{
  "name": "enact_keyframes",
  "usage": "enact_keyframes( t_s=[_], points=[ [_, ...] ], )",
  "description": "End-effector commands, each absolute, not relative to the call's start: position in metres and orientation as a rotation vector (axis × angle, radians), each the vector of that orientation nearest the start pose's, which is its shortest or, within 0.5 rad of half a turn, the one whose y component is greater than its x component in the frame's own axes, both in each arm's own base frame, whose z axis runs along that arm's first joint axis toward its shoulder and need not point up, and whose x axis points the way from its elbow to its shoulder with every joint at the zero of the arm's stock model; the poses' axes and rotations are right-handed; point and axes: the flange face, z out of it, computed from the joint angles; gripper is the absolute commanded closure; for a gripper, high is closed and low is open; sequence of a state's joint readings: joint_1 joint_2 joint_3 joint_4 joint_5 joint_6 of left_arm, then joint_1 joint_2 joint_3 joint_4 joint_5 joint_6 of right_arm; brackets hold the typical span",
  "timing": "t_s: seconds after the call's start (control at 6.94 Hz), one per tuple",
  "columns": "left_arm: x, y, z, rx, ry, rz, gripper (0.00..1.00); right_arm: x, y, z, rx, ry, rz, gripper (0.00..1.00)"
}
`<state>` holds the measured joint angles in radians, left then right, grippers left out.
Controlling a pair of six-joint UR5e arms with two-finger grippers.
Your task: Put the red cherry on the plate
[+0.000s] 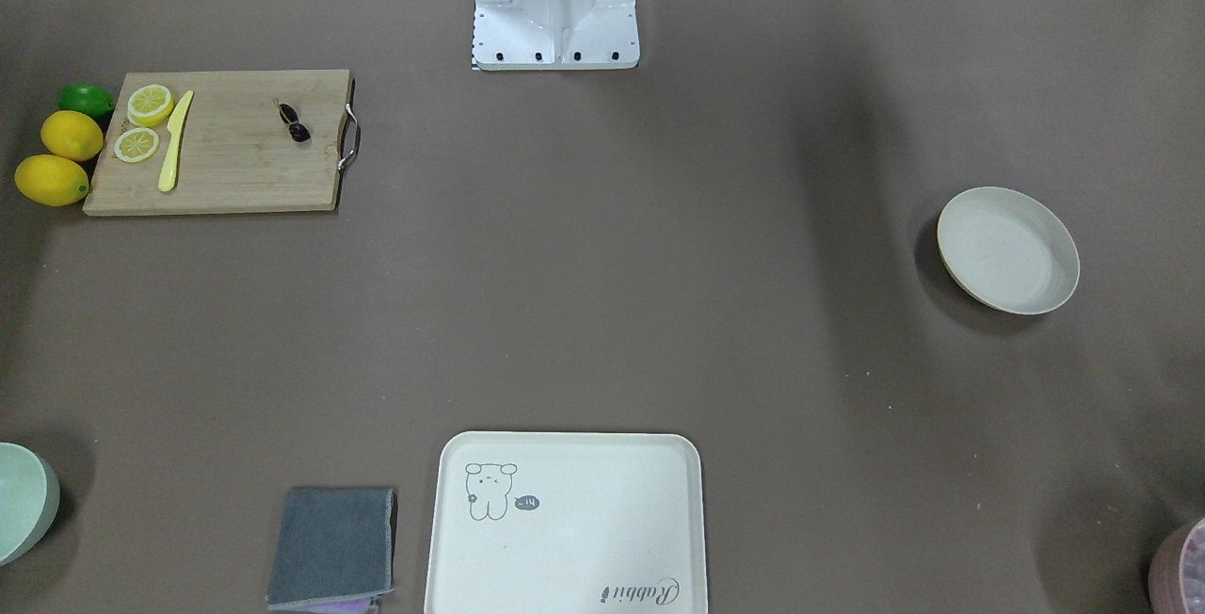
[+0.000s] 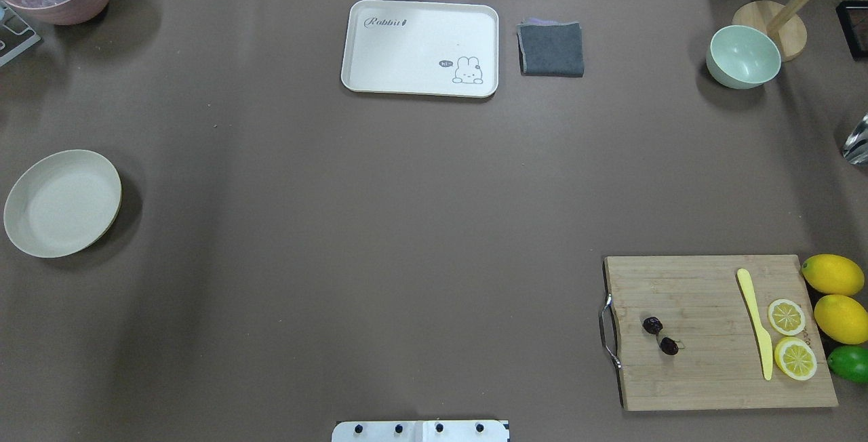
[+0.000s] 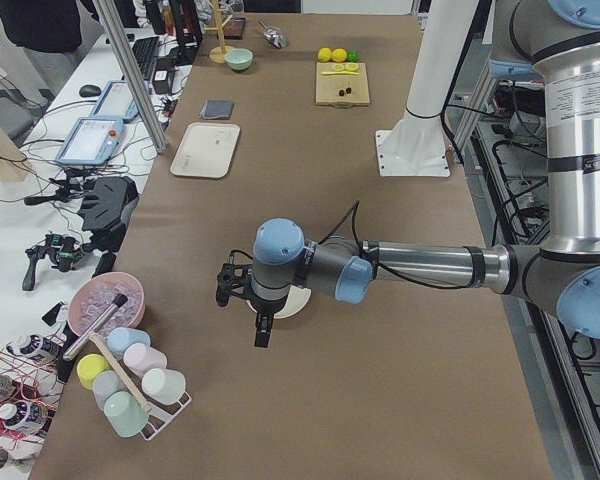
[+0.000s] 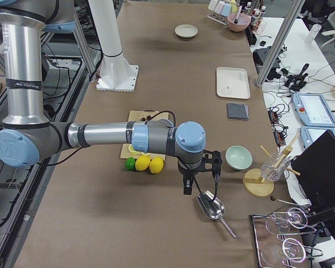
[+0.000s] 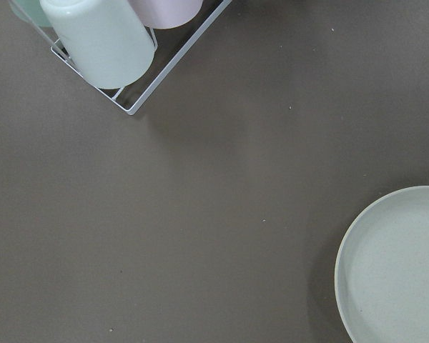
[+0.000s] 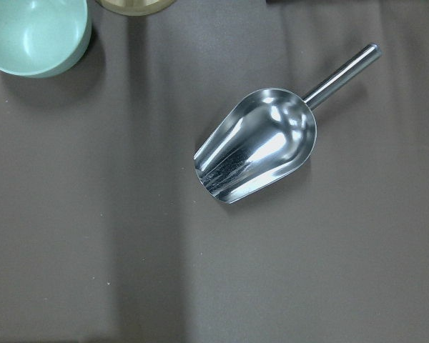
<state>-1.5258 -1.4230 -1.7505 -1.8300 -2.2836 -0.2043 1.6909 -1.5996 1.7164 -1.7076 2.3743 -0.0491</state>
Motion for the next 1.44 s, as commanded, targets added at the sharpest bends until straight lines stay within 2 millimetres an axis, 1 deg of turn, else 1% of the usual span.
enact_keyframes(
  t_s=[0.0, 0.14, 0.29, 0.43, 0.58, 0.72, 0.86, 1.01, 1.15, 1.3],
  points=[
    [-0.043, -0.457, 0.603, 0.216, 0.742, -0.024, 0.02, 0.119, -0.465, 0.613, 0.050, -0.803, 0.076, 0.00],
    [-0.023, -0.477, 0.580, 0.250, 0.756, 0.033, 0.02, 0.119, -0.464, 0.613, 0.050, -0.803, 0.078, 0.00],
    [0.025, -0.493, 0.574, 0.244, 0.776, 0.134, 0.02, 0.119, -0.464, 0.614, 0.049, -0.800, 0.077, 0.00],
    [0.060, -0.513, 0.563, 0.238, 0.805, 0.123, 0.02, 0.120, -0.463, 0.613, 0.051, -0.800, 0.078, 0.00],
    [0.092, -0.514, 0.559, 0.253, 0.849, 0.095, 0.02, 0.122, -0.464, 0.613, 0.053, -0.798, 0.082, 0.00],
    [0.112, -0.516, 0.596, 0.265, 0.866, 0.118, 0.02, 0.125, -0.462, 0.613, 0.055, -0.798, 0.088, 0.00],
    [0.112, -0.513, 0.642, 0.279, 0.871, 0.126, 0.02, 0.125, -0.462, 0.613, 0.055, -0.798, 0.088, 0.00],
    [0.112, -0.508, 0.672, 0.285, 0.879, 0.120, 0.02, 0.125, -0.463, 0.612, 0.057, -0.798, 0.087, 0.00],
    [0.114, -0.505, 0.684, 0.262, 0.873, 0.115, 0.02, 0.125, -0.463, 0.612, 0.056, -0.798, 0.089, 0.00],
    [0.126, -0.501, 0.687, 0.245, 0.876, 0.136, 0.02, 0.125, -0.463, 0.612, 0.056, -0.798, 0.089, 0.00]
  ],
)
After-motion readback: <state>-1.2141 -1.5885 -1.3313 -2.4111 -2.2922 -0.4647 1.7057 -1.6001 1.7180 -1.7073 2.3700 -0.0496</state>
